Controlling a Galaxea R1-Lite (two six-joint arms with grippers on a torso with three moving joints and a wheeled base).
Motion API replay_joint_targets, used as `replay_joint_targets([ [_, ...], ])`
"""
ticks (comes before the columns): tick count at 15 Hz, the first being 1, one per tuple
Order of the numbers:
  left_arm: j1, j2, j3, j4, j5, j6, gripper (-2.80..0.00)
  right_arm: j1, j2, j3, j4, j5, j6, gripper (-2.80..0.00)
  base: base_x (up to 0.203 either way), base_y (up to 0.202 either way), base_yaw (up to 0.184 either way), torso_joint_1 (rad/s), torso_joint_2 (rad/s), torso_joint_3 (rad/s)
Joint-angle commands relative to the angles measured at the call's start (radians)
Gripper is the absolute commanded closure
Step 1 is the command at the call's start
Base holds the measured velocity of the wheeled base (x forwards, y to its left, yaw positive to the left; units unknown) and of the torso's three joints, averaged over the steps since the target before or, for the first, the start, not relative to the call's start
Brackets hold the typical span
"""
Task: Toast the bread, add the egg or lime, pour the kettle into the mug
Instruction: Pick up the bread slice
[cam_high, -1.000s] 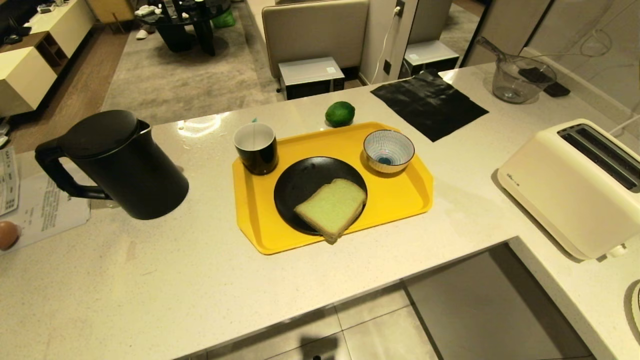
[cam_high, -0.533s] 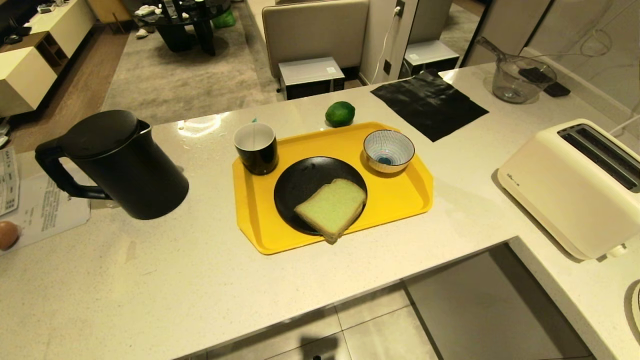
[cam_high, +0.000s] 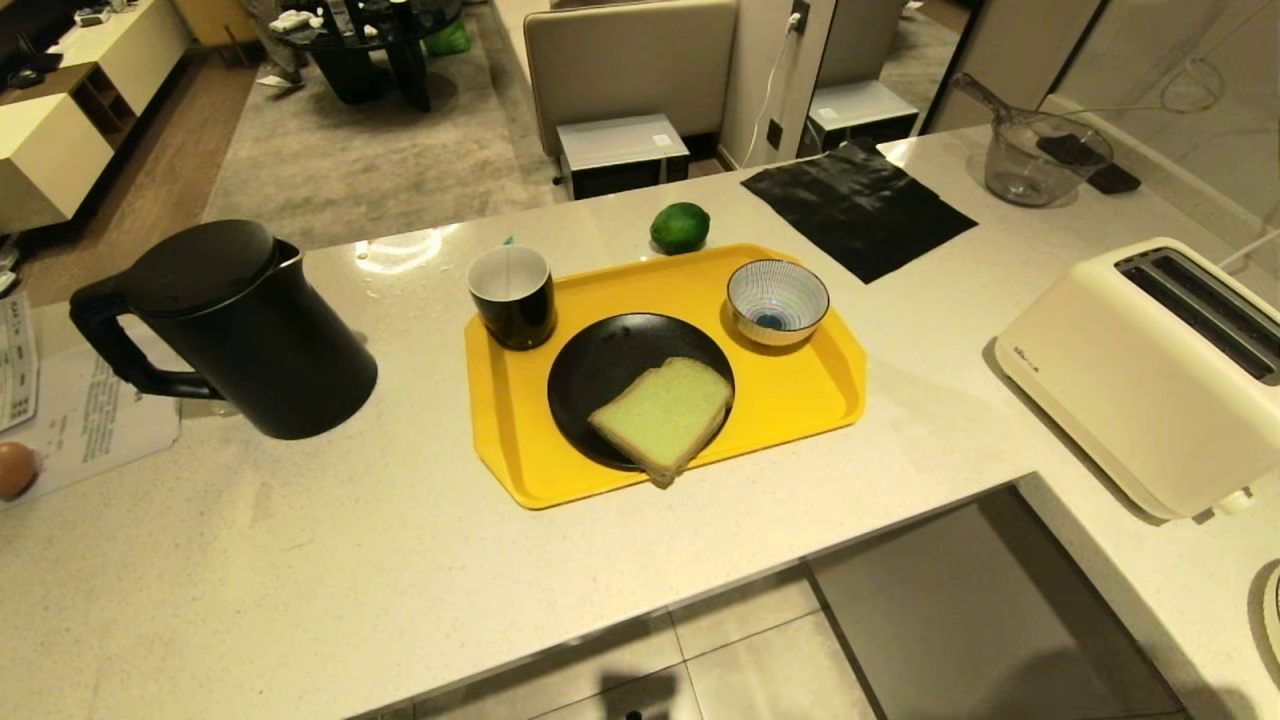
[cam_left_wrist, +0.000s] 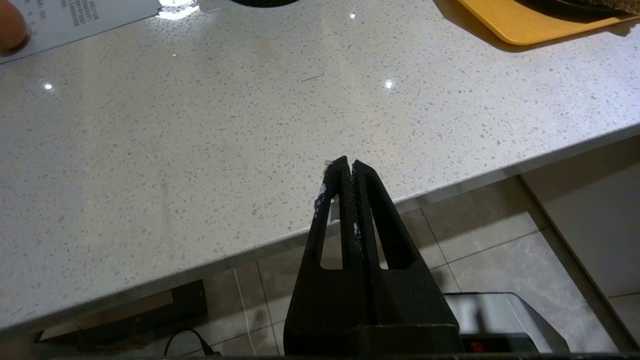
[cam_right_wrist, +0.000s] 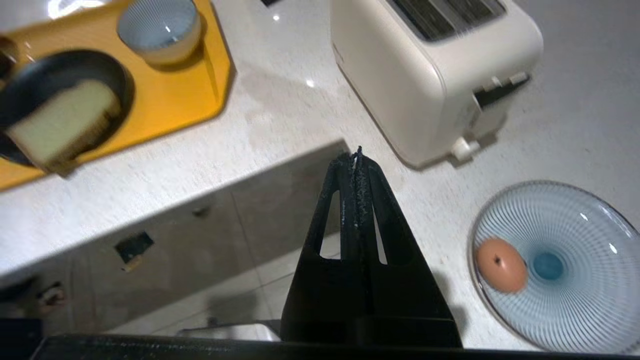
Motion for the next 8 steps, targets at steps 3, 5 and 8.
replay_joint_targets([
  [3,0.0,0.0,0.0,0.0,0.0,0.0,0.0,0.001,0.372,-0.318,0.013,0.156,0.044,0.0,0.0,0.0,0.0,0.0,0.0,0.0],
  [5,0.0,0.0,0.0,0.0,0.0,0.0,0.0,0.001,0.42,-0.43,0.073,0.267,0.05,0.0,0.0,0.0,0.0,0.0,0.0,0.0],
  [8,0.0,0.0,0.0,0.0,0.0,0.0,0.0,0.054,0.444,-0.54,0.295,0.418,0.036,0.0,0.0,0.0,0.0,0.0,0.0,0.0],
])
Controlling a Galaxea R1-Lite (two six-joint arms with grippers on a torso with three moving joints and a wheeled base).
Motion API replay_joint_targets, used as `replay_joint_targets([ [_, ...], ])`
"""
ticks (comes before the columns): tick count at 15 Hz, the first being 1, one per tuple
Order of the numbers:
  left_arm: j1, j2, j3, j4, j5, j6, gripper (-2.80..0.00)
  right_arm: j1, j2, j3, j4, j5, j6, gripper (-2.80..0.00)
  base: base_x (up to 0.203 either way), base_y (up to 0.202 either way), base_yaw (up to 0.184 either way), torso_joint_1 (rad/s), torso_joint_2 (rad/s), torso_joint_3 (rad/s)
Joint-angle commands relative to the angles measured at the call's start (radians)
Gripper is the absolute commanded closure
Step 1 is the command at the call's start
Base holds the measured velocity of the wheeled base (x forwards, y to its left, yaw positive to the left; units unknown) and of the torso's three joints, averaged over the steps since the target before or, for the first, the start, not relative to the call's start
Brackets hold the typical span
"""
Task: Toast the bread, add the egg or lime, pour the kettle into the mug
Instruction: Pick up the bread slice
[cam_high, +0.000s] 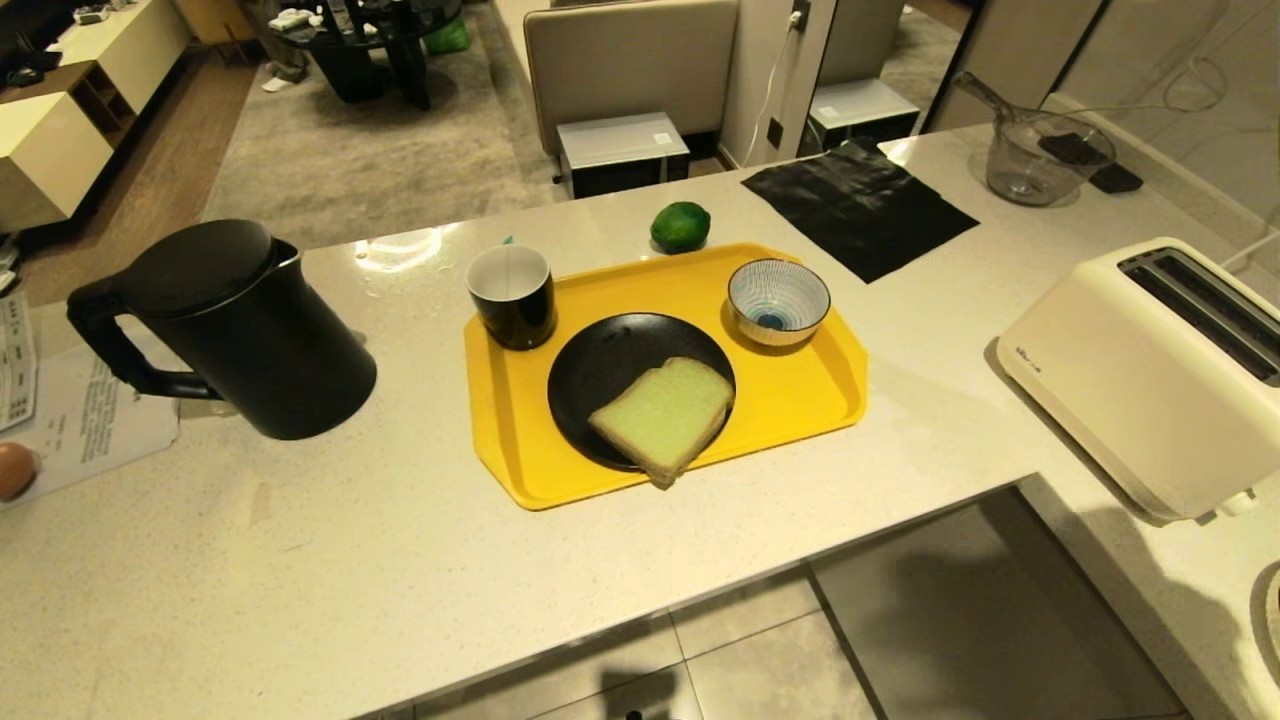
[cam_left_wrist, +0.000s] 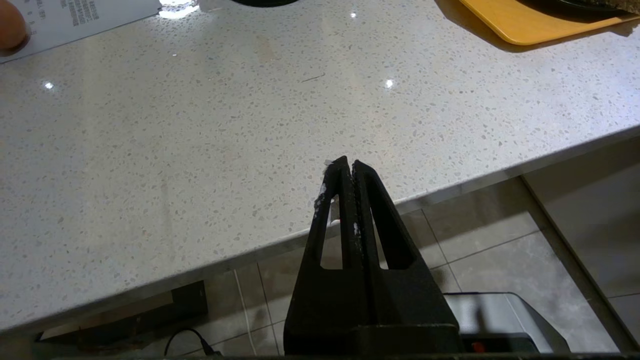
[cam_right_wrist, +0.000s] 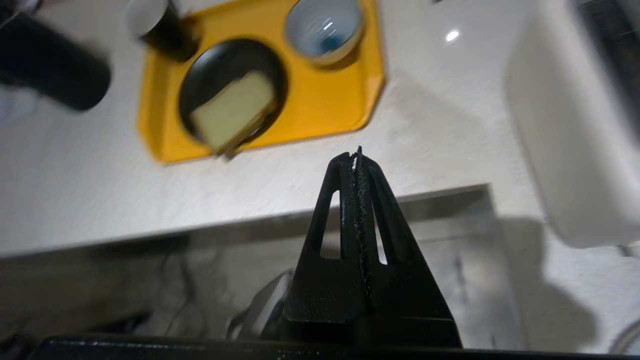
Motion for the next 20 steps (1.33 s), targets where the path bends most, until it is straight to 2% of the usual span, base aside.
replay_joint_targets([
  [1,0.0,0.0,0.0,0.0,0.0,0.0,0.0,0.054,0.069,-0.062,0.136,0.045,-0.024,0.0,0.0,0.0,0.0,0.0,0.0,0.0],
  [3,0.0,0.0,0.0,0.0,0.0,0.0,0.0,0.085,0.117,-0.067,0.157,0.049,-0.044,0.0,0.0,0.0,0.0,0.0,0.0,0.0],
  [8,0.0,0.0,0.0,0.0,0.0,0.0,0.0,0.286,0.279,-0.072,0.154,-0.01,-0.023,0.0,0.0,0.0,0.0,0.0,0.0,0.0],
  [11,0.0,0.0,0.0,0.0,0.0,0.0,0.0,0.329,0.38,-0.087,0.154,-0.114,-0.015,0.0,0.0,0.0,0.0,0.0,0.0,0.0],
  [13,0.0,0.0,0.0,0.0,0.0,0.0,0.0,0.343,0.415,-0.089,0.159,-0.129,-0.01,0.0,0.0,0.0,0.0,0.0,0.0,0.0],
  [16,0.0,0.0,0.0,0.0,0.0,0.0,0.0,0.387,0.417,-0.083,0.158,-0.125,0.109,0.0,0.0,0.0,0.0,0.0,0.0,0.0],
  [18,0.0,0.0,0.0,0.0,0.0,0.0,0.0,0.418,0.393,-0.073,0.158,-0.126,0.126,0.0,0.0,0.0,0.0,0.0,0.0,0.0],
  [19,0.0,0.0,0.0,0.0,0.0,0.0,0.0,0.421,0.387,-0.077,0.157,-0.124,0.127,-2.8,0.0,0.0,0.0,0.0,0.0,0.0],
  [20,0.0,0.0,0.0,0.0,0.0,0.0,0.0,0.421,0.389,-0.083,0.157,-0.122,0.13,-2.8,0.0,0.0,0.0,0.0,0.0,0.0],
])
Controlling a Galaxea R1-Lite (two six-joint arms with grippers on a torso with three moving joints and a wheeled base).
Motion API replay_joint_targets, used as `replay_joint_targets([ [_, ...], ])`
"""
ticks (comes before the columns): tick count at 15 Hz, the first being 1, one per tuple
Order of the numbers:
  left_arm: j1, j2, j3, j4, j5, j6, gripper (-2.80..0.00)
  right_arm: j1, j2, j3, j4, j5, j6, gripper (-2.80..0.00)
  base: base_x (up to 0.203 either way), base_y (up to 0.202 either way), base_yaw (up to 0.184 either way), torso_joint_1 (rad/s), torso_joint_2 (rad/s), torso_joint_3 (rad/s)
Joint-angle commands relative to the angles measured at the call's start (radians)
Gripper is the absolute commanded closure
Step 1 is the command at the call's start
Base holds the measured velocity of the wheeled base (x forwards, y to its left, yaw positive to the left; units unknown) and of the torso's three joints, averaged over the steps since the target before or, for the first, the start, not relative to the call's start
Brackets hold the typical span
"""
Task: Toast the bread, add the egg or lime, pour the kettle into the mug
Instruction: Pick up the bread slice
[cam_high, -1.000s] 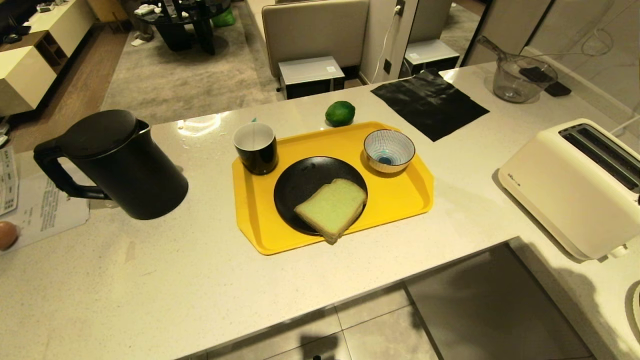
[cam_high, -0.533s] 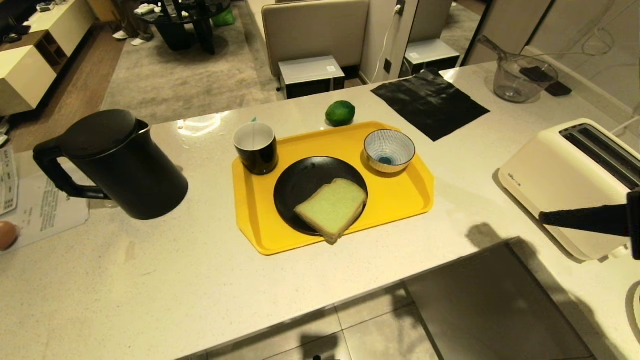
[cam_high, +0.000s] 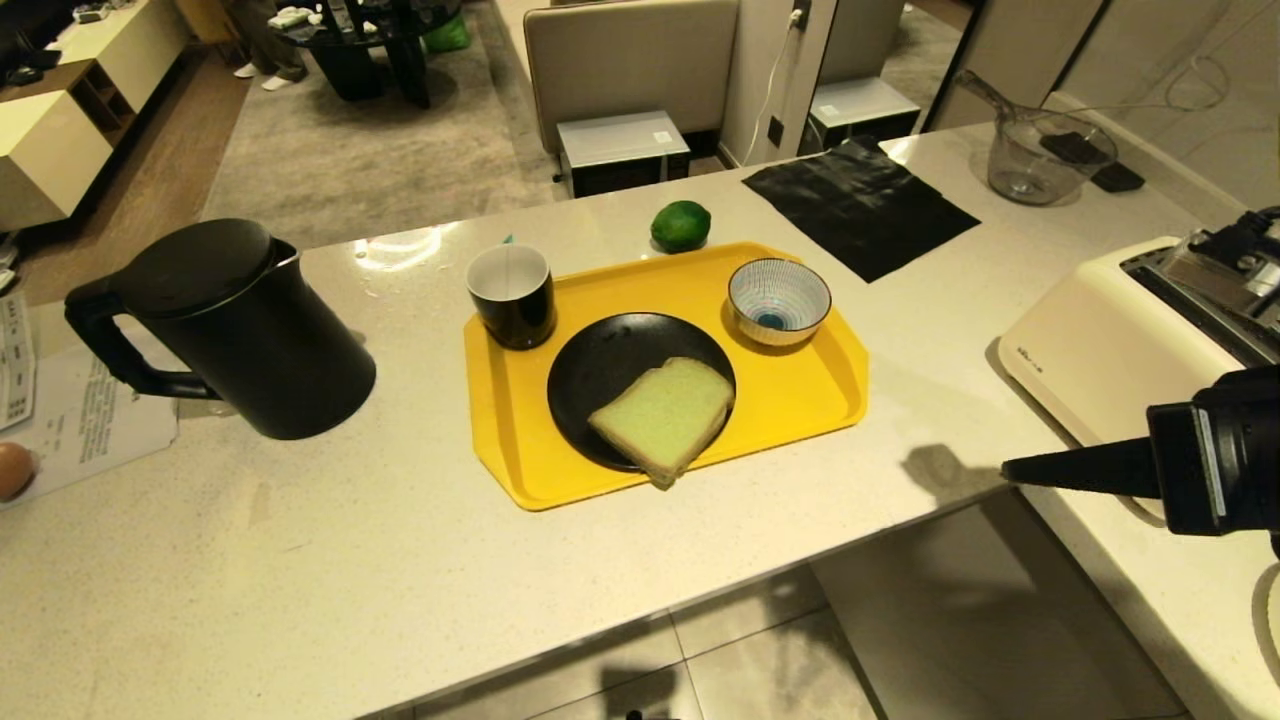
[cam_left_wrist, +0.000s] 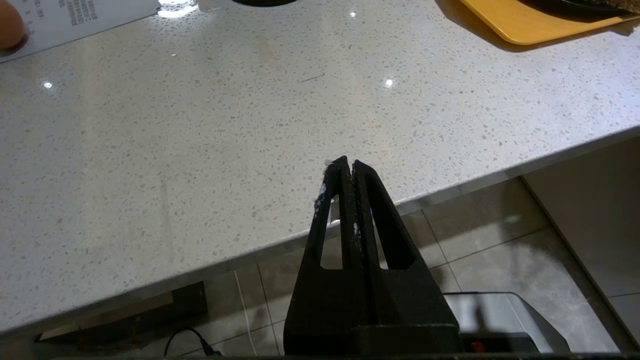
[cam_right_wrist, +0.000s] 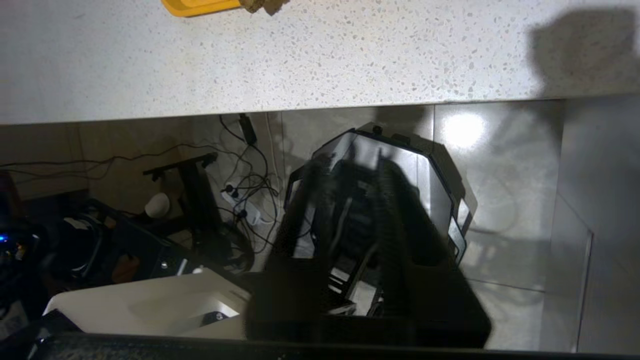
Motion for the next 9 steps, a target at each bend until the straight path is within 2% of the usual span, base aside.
replay_joint_targets([
  [1,0.0,0.0,0.0,0.0,0.0,0.0,0.0,0.008,-0.01,0.002,0.001,0.009,0.006,-2.8,0.0,0.0,0.0,0.0,0.0,0.0],
  [5,0.0,0.0,0.0,0.0,0.0,0.0,0.0,0.012,0.042,0.019,0.0,0.111,0.011,-2.8,0.0,0.0,0.0,0.0,0.0,0.0],
  [9,0.0,0.0,0.0,0.0,0.0,0.0,0.0,0.062,0.151,-0.086,-0.001,0.085,-0.004,-2.8,0.0,0.0,0.0,0.0,0.0,0.0],
])
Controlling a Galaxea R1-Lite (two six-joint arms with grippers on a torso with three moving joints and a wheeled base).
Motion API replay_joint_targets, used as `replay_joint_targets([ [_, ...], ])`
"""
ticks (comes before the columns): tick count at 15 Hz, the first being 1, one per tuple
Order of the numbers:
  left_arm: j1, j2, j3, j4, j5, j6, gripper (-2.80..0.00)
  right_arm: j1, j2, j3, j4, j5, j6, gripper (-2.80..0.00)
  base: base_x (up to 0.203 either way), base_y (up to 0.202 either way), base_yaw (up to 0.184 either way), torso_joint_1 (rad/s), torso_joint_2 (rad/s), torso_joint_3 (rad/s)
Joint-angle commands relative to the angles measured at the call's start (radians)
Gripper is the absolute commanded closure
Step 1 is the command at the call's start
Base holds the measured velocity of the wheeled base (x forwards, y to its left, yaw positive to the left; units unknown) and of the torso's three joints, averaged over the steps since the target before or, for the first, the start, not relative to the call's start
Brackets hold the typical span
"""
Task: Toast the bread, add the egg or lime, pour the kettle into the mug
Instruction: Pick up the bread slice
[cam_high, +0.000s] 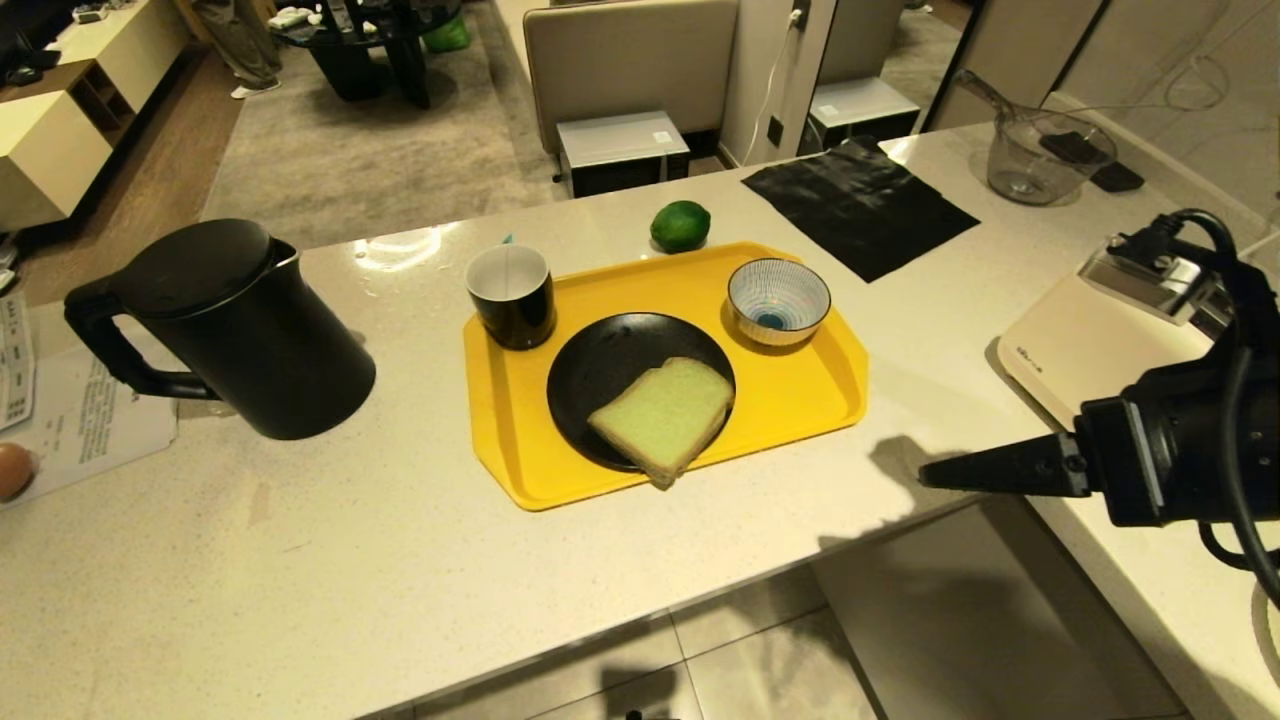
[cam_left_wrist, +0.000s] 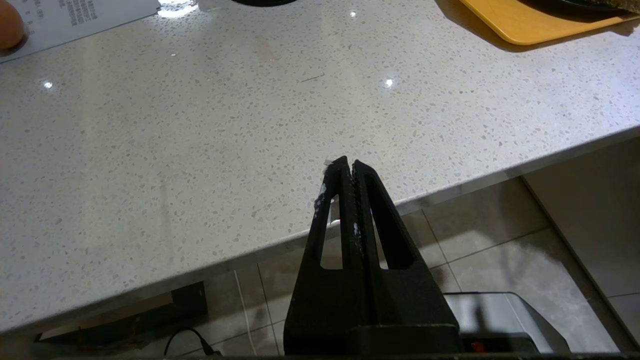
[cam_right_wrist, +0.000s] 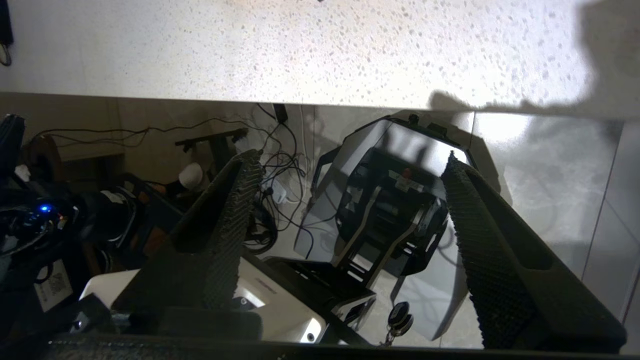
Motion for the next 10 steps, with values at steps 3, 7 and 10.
replay_joint_targets([
  [3,0.0,0.0,0.0,0.0,0.0,0.0,0.0,0.071,0.137,-0.065,0.003,-0.075,-0.059,-2.8,0.0,0.0,0.0,0.0,0.0,0.0],
  [7,0.0,0.0,0.0,0.0,0.0,0.0,0.0,0.121,0.25,-0.126,0.006,-0.093,-0.057,-2.8,0.0,0.0,0.0,0.0,0.0,0.0],
  [10,0.0,0.0,0.0,0.0,0.0,0.0,0.0,0.129,0.337,-0.216,0.003,-0.091,-0.002,-2.8,0.0,0.0,0.0,0.0,0.0,0.0],
])
